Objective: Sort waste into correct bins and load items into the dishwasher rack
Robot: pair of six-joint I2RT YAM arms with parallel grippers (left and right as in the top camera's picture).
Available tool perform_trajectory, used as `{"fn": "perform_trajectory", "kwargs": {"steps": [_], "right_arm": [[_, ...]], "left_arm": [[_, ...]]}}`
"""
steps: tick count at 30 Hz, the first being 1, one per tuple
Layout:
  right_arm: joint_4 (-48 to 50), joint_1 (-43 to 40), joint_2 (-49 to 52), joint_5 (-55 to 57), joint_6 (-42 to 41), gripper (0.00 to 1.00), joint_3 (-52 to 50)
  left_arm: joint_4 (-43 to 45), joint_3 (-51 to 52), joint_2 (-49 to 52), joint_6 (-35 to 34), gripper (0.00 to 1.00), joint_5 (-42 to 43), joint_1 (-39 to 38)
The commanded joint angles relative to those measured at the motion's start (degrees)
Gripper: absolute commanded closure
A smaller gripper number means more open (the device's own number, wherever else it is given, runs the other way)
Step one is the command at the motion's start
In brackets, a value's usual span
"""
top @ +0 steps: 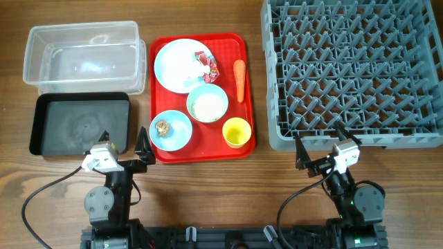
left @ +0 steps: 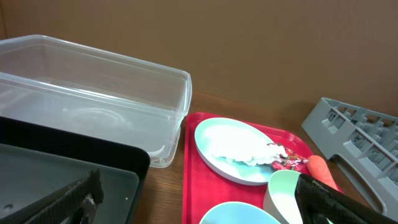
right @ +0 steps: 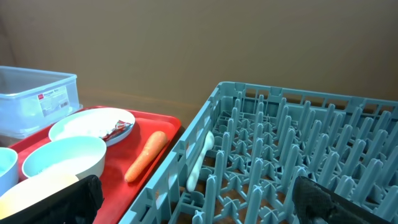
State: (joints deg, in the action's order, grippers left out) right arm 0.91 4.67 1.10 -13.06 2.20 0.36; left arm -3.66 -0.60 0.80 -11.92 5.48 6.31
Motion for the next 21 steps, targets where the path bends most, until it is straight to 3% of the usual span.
{"fn": "perform_trajectory", "kwargs": {"steps": [1,15,21], "right_arm": [[0.3,-0.2,-0.7,-0.7,-0.7,0.0,-0.1],[0.3,-0.2,-0.7,-0.7,-0.7,0.0,-0.1],[0.3,-0.2,-0.7,-0.7,-0.7,0.0,-0.1]], "left_arm": [[-0.1,0.3,-0.4,-2.4,0.0,1.8,-0.2],[0.0,0.3,-0.4,-2.4,0.0,-0.7,-0.2],[2.5,0.3,-0.4,-1.8,0.0,-9.4,-0.2]]}}
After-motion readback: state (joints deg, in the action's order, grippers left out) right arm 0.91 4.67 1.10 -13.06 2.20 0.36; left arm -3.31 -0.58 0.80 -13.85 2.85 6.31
